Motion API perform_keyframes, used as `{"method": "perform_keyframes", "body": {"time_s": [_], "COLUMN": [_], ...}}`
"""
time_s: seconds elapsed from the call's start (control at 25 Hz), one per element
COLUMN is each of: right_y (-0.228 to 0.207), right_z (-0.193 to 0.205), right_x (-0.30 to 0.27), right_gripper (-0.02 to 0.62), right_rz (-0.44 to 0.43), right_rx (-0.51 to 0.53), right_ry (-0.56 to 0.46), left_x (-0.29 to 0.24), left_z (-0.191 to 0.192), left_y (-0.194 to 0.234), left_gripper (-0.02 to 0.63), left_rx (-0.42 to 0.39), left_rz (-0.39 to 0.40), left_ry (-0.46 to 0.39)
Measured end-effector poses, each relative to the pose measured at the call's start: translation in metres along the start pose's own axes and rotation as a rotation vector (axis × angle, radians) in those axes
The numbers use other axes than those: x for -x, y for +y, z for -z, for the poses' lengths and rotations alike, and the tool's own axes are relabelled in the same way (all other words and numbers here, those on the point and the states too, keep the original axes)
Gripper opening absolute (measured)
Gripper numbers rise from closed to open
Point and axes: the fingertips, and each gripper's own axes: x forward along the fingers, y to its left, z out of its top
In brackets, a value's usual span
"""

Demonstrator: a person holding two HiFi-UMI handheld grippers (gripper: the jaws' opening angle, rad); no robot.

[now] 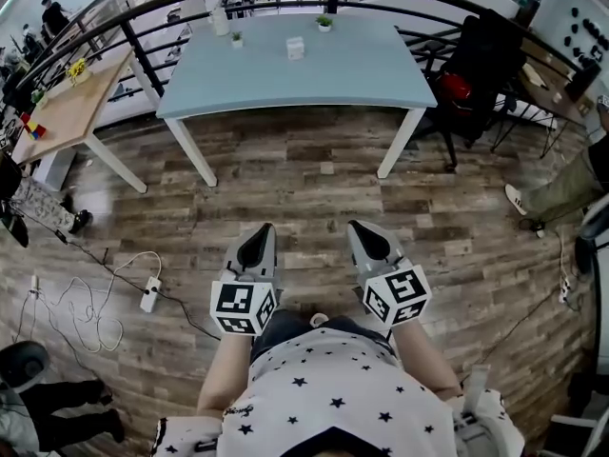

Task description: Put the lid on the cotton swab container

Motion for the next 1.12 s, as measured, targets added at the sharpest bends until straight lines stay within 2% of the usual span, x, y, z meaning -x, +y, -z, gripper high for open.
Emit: {"method": "perform_keyframes", "body": {"time_s": [0.16, 0.32, 0.36, 0.44, 0.48, 0.88, 1.12], "right_y": [-0.002, -0.008, -0.009, -0.01, -0.01, -0.026, -0.048], "right_z": [0.003, 0.009, 0.01, 0.012, 0.013, 0.021, 0.015], "right_x": [0.006, 0.007, 0.007, 0.006, 0.005, -0.01, -0.036], "right_gripper": [0.006, 0.023, 0.025, 0.034, 0.04, 0.128, 0.146], "right_rz": [0.011, 0.005, 0.002, -0.003, -0.005, -0.023, -0.02], "right_rx": [0.018, -0.01, -0.015, -0.021, -0.023, -0.052, -0.066], "right_ry": [0.004, 0.006, 0.01, 0.021, 0.027, 0.046, 0.027], "left_x": [-0.002, -0.006, -0.008, -0.01, -0.011, -0.033, -0.064], "left_z": [0.006, 0.008, 0.009, 0.011, 0.012, 0.013, 0.008], "left_y": [-0.008, -0.013, -0.014, -0.015, -0.016, -0.019, -0.008], "left_gripper": [0.005, 0.008, 0.014, 0.081, 0.089, 0.138, 0.15], "left_rx": [0.006, 0.019, 0.022, 0.026, 0.024, -0.002, -0.004], "left_rz": [0.013, 0.026, 0.031, 0.043, 0.046, 0.067, 0.072], "left_ry": [0.013, 0.008, 0.011, 0.024, 0.03, 0.035, 0.024]}}
